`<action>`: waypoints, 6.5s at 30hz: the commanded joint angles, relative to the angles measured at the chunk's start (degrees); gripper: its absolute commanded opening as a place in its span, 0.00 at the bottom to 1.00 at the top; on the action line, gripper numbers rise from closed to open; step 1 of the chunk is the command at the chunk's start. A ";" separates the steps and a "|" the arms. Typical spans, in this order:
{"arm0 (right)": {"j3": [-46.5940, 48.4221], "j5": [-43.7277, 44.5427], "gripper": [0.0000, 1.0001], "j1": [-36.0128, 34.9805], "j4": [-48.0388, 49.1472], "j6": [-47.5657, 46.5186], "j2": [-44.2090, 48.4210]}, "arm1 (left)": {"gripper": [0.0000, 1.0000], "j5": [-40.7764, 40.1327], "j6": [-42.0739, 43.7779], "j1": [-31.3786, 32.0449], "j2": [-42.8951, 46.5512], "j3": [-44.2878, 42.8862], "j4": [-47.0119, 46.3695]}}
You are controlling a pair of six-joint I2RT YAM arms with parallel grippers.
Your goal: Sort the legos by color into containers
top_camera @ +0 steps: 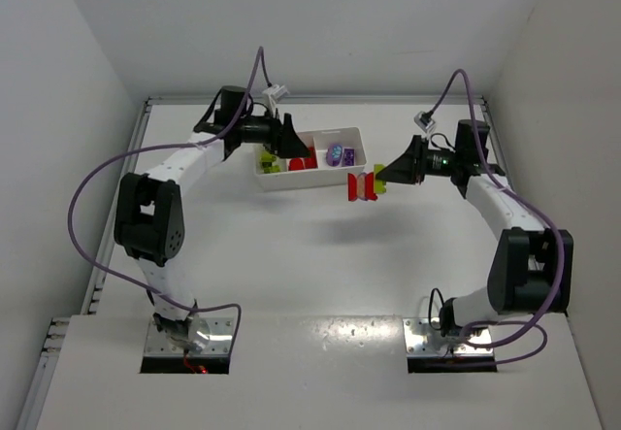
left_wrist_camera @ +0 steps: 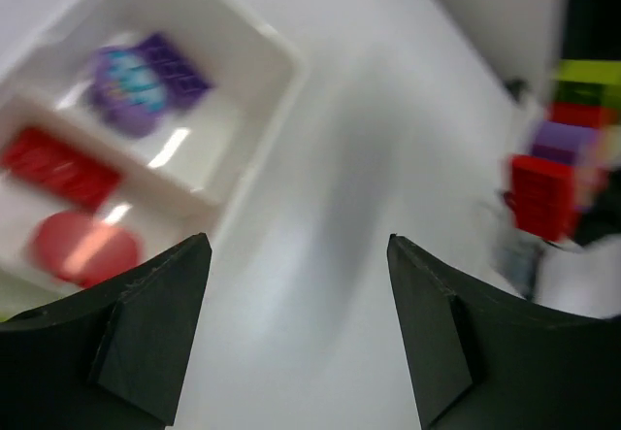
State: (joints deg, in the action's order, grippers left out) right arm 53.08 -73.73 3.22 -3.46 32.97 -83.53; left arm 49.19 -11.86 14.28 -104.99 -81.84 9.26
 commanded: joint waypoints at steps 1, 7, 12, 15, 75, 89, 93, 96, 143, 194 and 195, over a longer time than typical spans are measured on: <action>3.78 -2.73 0.00 -1.46 3.02 -1.07 -1.02 | 0.79 26.10 -4.58 3.80 0.75 -4.28 -4.07; 5.81 -3.26 0.00 -3.14 4.08 -0.54 -2.17 | 0.79 31.05 -5.11 8.03 0.22 -4.29 -2.32; 7.04 -3.79 0.00 -4.45 4.08 -0.54 -2.69 | 0.79 31.76 -5.11 9.88 0.22 -4.82 -1.79; 7.04 -3.79 0.00 -4.98 4.08 -0.54 -2.69 | 0.79 31.76 -5.11 10.41 -0.30 -5.34 -1.79; 53.43 23.71 0.00 -22.46 0.64 1.21 -42.58 | 0.01 3.81 0.17 -15.68 28.60 14.25 -0.47; 69.70 30.49 0.30 -30.29 -0.75 1.22 -58.85 | 0.01 3.63 -0.89 -23.51 32.30 15.84 3.40; 71.46 31.90 0.66 -30.82 -2.16 -0.62 -59.38 | 0.01 3.63 -0.89 -23.51 32.30 15.84 3.40; 71.46 31.90 0.83 -30.82 -2.69 -1.32 -58.33 | 0.01 5.47 -0.89 -23.51 31.16 15.84 3.40; 11.17 0.43 0.63 -16.67 4.61 -11.97 -5.68 | 0.01 32.29 0.17 6.46 8.49 2.57 3.49; 4.84 6.85 0.00 -5.42 -1.64 -13.72 5.04 | 0.86 -31.38 3.51 9.53 -3.21 -7.56 -0.99; 4.84 6.85 0.00 -5.42 -1.63 -13.72 4.52 | 0.94 -29.43 3.51 9.53 -2.59 -6.93 -1.95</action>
State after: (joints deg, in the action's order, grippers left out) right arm 57.91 -66.43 -2.48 -7.18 20.51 -79.88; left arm 15.07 -7.81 22.96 -110.65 -88.18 10.87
